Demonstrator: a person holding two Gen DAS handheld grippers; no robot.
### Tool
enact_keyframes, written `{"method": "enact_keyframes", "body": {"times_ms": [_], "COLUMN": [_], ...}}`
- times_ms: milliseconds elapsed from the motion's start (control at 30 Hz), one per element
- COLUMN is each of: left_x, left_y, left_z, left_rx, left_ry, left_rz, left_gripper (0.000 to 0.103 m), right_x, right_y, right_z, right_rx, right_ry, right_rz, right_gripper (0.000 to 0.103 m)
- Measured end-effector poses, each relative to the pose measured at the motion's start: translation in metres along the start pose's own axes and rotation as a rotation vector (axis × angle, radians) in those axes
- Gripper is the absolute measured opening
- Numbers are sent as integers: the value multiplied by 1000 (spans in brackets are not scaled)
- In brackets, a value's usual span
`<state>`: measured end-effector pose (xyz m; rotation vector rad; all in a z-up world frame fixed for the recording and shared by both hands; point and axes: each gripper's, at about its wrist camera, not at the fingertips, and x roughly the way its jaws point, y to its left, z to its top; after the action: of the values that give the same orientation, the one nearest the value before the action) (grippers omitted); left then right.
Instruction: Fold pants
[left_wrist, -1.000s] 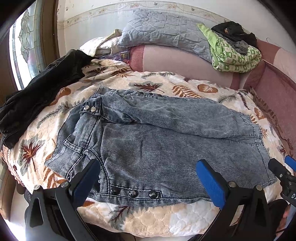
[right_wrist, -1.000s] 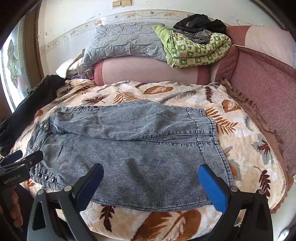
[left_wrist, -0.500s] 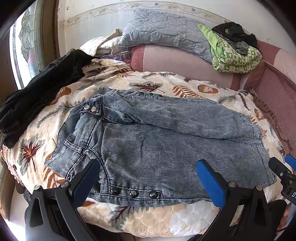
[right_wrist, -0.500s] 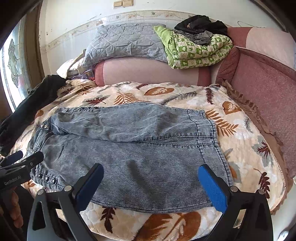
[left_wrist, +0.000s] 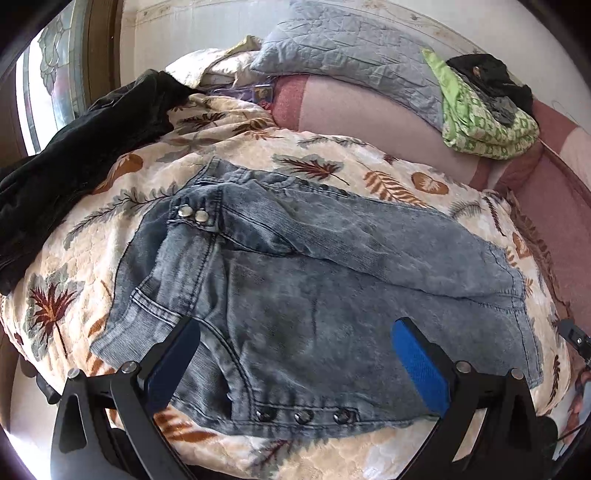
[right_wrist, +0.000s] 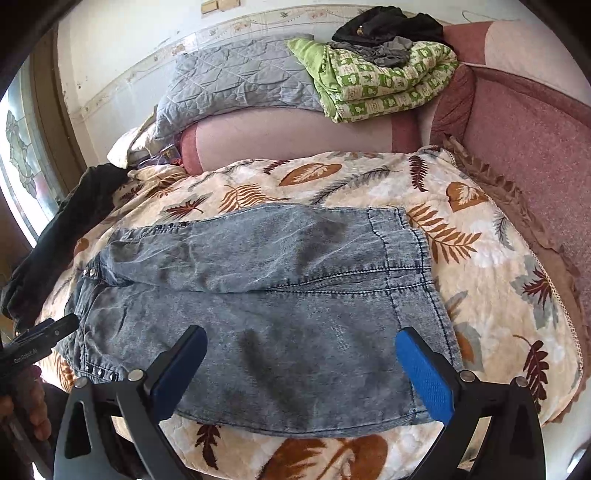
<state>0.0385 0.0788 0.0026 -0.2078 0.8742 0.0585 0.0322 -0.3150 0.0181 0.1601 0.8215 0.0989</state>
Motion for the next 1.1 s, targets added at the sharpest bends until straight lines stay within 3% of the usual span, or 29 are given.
{"method": "enact_keyframes", "body": {"times_ms": [133, 300, 400, 467, 633, 767, 1000, 1100], "left_x": [24, 50, 74, 92, 132, 160, 186, 199], "left_y": [33, 61, 74, 81, 92, 95, 100, 105], "left_z": [40, 88, 116, 132, 163, 179, 198, 204], "left_rx": [-51, -83, -111, -123, -149, -180, -205, -225], "left_ry": [48, 58, 79, 95, 112, 130, 141, 169], "left_rz": [16, -32, -48, -60, -94, -102, -125, -120], "left_gripper": [103, 103, 103, 103, 103, 103, 100, 87], "right_x": [26, 92, 134, 159, 204, 229, 250, 253], "right_y": [-51, -121, -145, -155, -157, -152, -145, -144], "right_z": [41, 95, 122, 137, 157, 163, 161, 161], "right_rx": [97, 311, 339, 349, 306, 257, 205, 186], "right_ry": [53, 183, 245, 275, 337, 383, 413, 416], "right_rz": [23, 156, 126, 107, 83, 49, 12, 3], "right_gripper": [103, 103, 102, 92, 86, 67, 47, 45]}}
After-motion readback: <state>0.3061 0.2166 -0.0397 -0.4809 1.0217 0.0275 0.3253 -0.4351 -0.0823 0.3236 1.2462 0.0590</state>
